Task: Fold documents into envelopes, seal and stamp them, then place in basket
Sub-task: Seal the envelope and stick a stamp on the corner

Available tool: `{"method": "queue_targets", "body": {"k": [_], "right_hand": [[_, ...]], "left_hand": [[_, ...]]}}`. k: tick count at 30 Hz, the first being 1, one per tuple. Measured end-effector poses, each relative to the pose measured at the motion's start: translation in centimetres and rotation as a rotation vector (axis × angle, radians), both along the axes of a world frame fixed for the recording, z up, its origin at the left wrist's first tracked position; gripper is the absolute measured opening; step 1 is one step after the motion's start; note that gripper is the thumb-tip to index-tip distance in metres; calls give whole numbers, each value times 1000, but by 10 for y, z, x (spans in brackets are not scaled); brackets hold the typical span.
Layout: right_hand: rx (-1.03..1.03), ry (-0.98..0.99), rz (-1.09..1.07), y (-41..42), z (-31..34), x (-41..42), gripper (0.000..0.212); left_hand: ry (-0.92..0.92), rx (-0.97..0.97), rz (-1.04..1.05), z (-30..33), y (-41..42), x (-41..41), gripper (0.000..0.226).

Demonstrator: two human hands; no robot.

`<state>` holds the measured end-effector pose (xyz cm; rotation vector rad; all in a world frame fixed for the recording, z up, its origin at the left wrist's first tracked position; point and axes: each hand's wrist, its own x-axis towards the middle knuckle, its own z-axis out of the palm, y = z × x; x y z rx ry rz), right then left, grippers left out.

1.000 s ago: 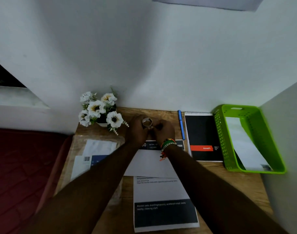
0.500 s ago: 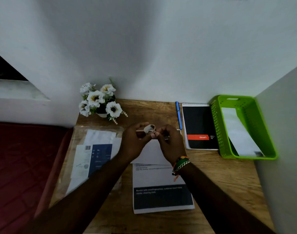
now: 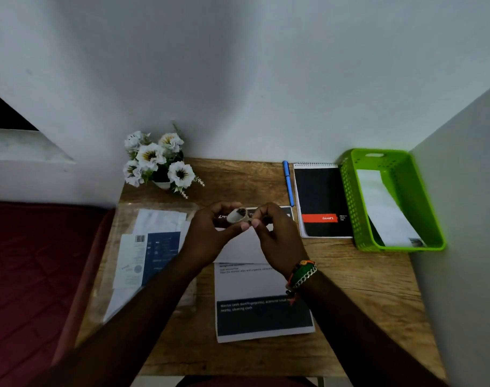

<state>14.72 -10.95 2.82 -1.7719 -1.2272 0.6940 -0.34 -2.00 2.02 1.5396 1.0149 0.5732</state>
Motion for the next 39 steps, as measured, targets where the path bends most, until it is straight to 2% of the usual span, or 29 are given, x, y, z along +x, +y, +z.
{"method": "queue_targets", "body": {"k": [12,22,27,32,34,37,39], "right_hand": [[24,13,2,-10,10,-1,5],[32,53,-23,-18,19,-2,7],[109,-11,-155,-24,26,-4,9],[144,42,-347,-40,27,8,15],[124,72,-360,-50,21,9,15],[30,72,-348,-66,7,8,16],[-38,66,-345,-74,-3,7,17]], "left_hand": [[-42,-124,-92,10,-1,-7,49],[-11,-107,-126,19,0,-7,50],[-13,-113,-134,17,2,-6,50],[105,43,-137,-4,14,4,47],[118,114,-83,-21,29,14,46],[233,299,18,-47,60,34,41],[291,317,53,-58,79,47,40]]}}
